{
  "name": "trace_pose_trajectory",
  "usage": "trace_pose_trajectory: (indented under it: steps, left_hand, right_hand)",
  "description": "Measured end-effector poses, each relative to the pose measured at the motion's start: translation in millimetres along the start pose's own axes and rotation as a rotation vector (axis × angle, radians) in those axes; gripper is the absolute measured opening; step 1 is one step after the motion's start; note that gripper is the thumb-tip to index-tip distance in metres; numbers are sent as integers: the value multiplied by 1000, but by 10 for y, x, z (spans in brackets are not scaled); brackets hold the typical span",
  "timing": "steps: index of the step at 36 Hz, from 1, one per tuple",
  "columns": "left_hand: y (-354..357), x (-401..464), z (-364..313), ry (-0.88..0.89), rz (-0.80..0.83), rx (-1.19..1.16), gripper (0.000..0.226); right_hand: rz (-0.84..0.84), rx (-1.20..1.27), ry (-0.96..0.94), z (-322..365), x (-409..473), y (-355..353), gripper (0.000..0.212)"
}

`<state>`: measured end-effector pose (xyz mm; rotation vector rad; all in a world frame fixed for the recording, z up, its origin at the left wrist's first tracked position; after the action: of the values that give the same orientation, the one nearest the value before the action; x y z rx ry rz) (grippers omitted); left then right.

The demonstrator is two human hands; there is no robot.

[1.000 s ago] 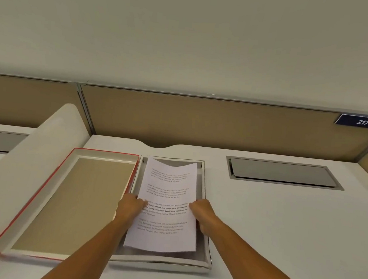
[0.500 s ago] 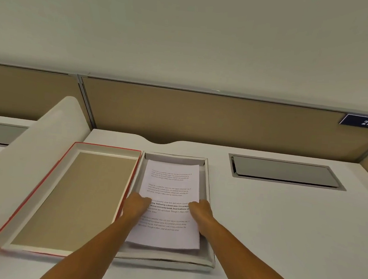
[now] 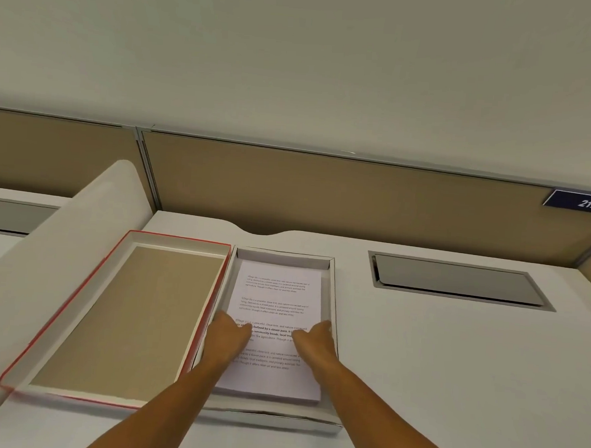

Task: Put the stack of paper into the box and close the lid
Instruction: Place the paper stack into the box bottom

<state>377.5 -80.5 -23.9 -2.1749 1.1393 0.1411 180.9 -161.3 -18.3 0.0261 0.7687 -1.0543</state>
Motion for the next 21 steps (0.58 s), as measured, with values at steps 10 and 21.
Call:
trace_pose_trajectory:
  steps: [10,21]
  left_hand:
    - [-44,43,61,-45,32,-42,51]
    - [-23,-71,-25,73,161,194,53]
  right_hand:
    - [-2,-16,16,10,96,-37,70]
    - [-4,-47,36,49,-31,52,100]
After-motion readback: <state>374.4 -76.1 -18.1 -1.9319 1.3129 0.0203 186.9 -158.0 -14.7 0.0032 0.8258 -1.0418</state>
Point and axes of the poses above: each hand's wrist, its own x-axis towards the middle knuckle, its own y-axis out of the palm, z = x × y, the point moved 7 cm from there along x, towards the middle knuckle, and after that the axes turned 5 degrees about z, right-handed, at the moved point
